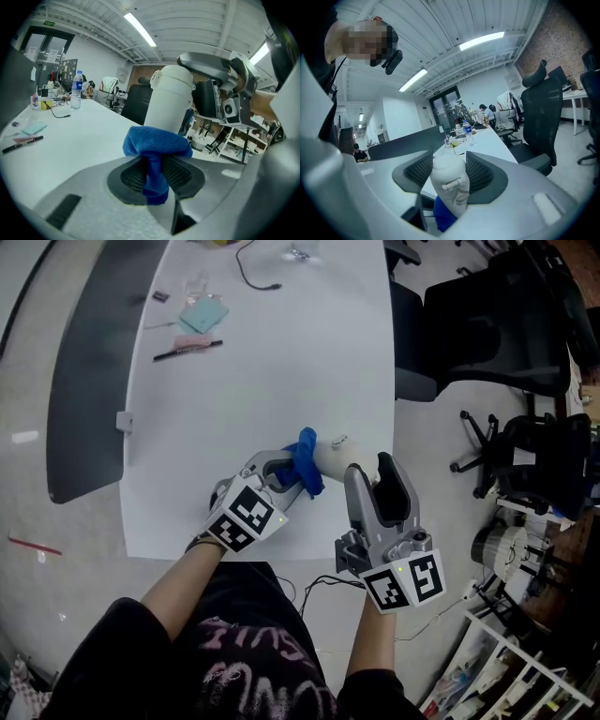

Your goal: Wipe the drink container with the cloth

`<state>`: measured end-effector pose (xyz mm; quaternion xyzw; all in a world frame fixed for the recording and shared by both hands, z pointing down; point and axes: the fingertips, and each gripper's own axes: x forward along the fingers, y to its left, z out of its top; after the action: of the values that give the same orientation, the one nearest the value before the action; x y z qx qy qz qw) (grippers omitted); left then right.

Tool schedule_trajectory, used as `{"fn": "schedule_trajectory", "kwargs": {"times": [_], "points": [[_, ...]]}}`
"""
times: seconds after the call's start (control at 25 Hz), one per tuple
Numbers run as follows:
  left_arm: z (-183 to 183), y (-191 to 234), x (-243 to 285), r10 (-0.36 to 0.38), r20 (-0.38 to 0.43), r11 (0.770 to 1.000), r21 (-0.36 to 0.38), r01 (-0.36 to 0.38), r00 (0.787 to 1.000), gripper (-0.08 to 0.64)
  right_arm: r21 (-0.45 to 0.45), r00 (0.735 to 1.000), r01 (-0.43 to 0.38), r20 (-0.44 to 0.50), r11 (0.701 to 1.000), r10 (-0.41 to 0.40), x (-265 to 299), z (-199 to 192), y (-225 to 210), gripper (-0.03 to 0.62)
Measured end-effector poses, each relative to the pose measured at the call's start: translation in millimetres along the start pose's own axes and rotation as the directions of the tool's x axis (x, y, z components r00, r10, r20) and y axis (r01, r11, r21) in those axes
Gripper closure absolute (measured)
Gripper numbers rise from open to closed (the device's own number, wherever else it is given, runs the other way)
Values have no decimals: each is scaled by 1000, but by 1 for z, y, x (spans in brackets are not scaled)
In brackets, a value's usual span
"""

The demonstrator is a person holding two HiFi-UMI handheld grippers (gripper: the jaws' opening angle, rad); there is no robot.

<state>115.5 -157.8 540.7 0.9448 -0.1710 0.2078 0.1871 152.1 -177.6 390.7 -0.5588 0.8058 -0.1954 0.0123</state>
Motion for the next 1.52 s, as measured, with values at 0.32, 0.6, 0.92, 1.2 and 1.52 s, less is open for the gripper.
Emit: {"fn": "schedule_trajectory", "kwargs": {"times": [0.32, 0.6, 0.92, 1.2, 1.52], "points": [[-5, 0, 3, 4, -19, 1000, 4, -4, 1000, 469, 5, 1000, -4, 7, 1000, 4, -2, -1, -2, 360], [30, -9, -25, 19, 62, 999, 40, -22, 998, 469, 4, 1000, -14, 10, 1000, 14, -2, -2, -1, 359], [85, -31, -51, 7, 177, 995, 102, -26, 984, 469, 7, 999, -27, 18, 1000, 26, -4, -1, -1, 359], [84, -30, -49, 5, 184, 996, 89, -22, 983, 469, 9, 1000, -23, 20, 1000, 23, -3, 0, 0, 360], [62, -20, -36, 3, 142, 997, 73, -14, 990, 469, 13, 1000, -21, 16, 1000, 21, 0, -1, 1, 360]]}}
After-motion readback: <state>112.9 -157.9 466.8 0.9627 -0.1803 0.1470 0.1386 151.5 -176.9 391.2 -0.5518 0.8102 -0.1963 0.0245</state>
